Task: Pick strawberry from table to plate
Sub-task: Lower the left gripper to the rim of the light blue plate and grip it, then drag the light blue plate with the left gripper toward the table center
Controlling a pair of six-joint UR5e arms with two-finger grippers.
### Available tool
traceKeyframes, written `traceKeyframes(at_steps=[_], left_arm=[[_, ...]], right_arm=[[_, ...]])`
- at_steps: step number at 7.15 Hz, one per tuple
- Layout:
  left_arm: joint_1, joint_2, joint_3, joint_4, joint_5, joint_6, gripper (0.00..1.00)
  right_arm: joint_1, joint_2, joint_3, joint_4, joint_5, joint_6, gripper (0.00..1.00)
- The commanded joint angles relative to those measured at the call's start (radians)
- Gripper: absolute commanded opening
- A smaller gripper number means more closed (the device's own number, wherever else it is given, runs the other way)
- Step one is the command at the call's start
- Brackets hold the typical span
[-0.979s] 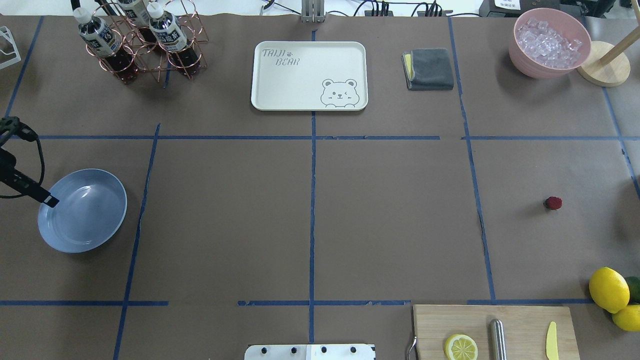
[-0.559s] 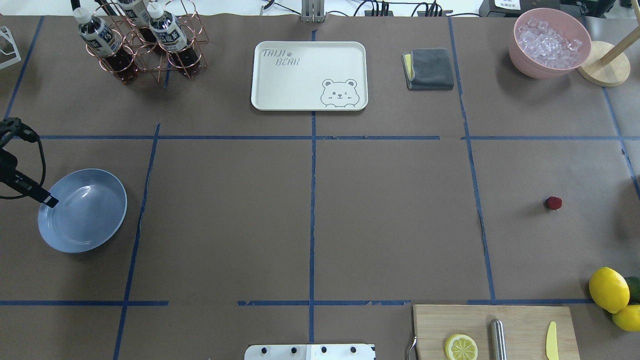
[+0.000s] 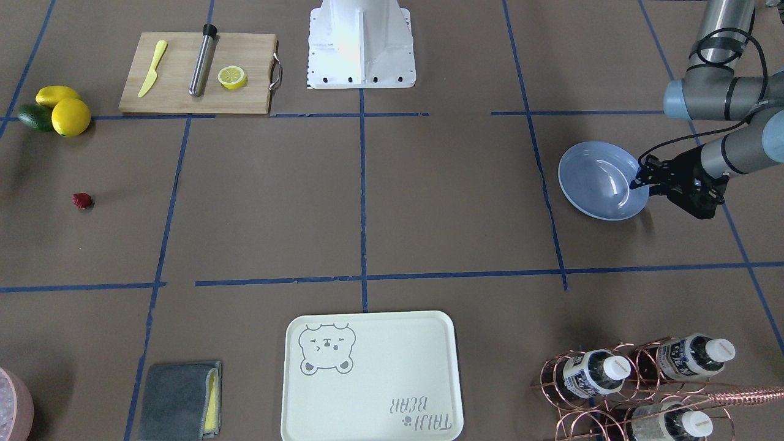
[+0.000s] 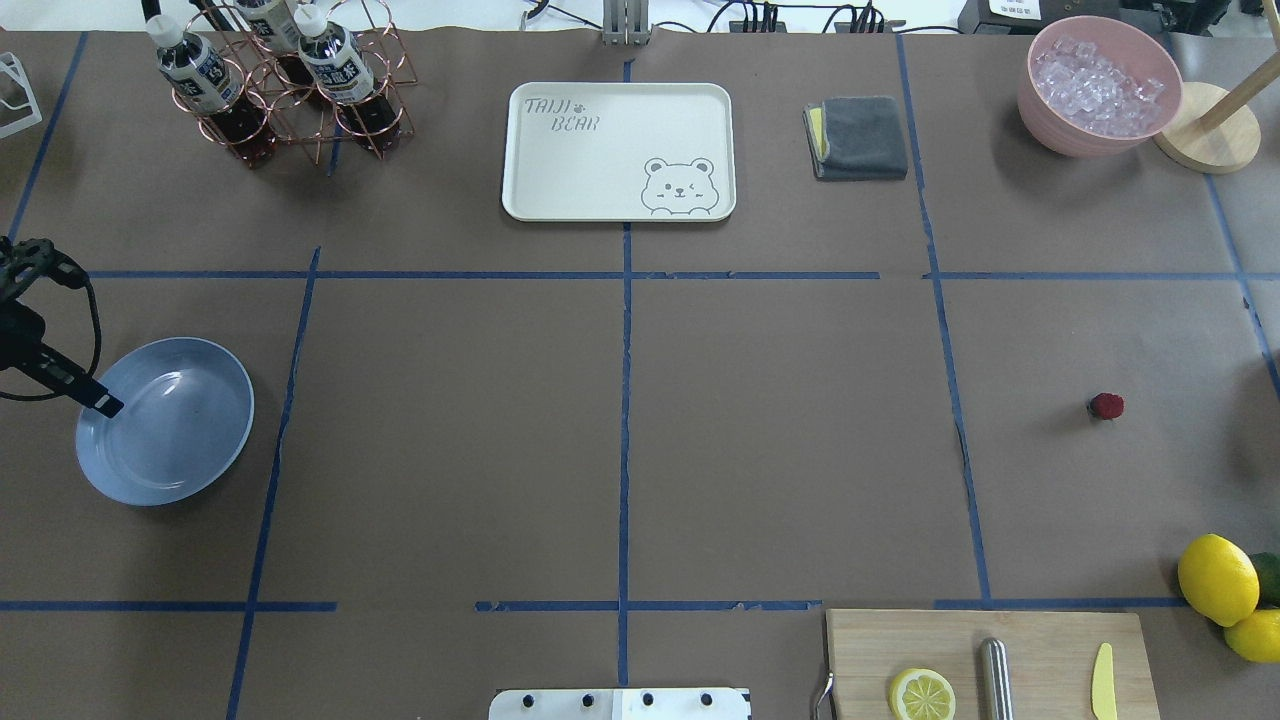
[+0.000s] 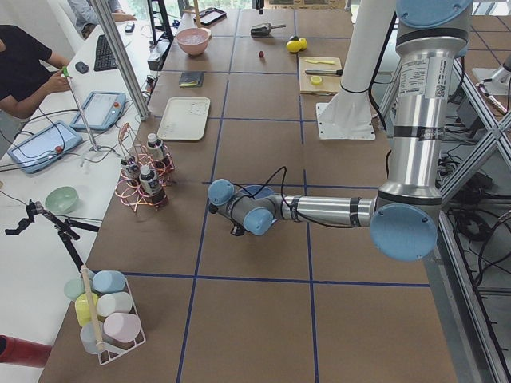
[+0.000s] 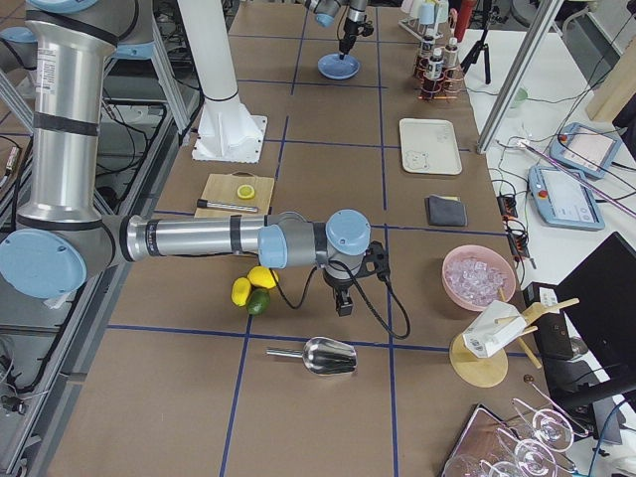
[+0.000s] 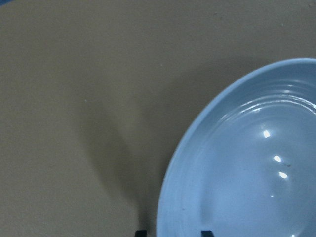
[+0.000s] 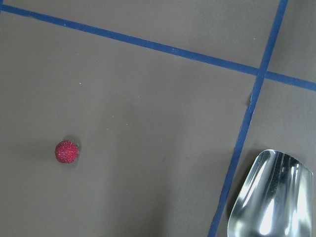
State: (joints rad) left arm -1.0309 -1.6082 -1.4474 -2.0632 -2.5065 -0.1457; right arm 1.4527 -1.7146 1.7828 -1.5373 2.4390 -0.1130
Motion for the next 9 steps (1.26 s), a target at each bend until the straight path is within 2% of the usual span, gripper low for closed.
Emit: traceKeyframes(at_steps=[1,3,5,6,7,8,9], left_arm=[[0.005,-0.002,0.002,0.000,0.000,0.000,0.00],[0.003,-0.002,-0.065,-0.003,-0.014,-0.050,0.00],[0.005,-0.021,-0.216,-0.008,-0.009,-0.482,0.00],[0.014,-0.071,-0.238,-0.067,-0.009,-0.659,0.00],[0.097,-0.096,-0.240,-0.183,-0.002,-0.866,0.00],[0.195,-0.167,-0.229,-0.290,0.058,-1.126,0.00],[0.313,-0.268,-0.222,-0.316,0.178,-1.363,0.00]], right_arm=[[0.000,0.000,0.001,-0.001,0.000,-0.001,1.00],[0.000,0.000,0.006,0.000,0.000,-0.001,1.00],[0.000,0.000,0.007,0.000,0.000,-0.001,1.00],[0.000,0.000,0.006,0.000,0.000,-0.001,1.00],[0.000,0.000,0.006,0.000,0.000,-0.001,1.00],[0.002,-0.002,0.007,-0.001,0.000,0.001,1.00],[0.002,-0.002,0.007,0.000,0.000,0.001,1.00]])
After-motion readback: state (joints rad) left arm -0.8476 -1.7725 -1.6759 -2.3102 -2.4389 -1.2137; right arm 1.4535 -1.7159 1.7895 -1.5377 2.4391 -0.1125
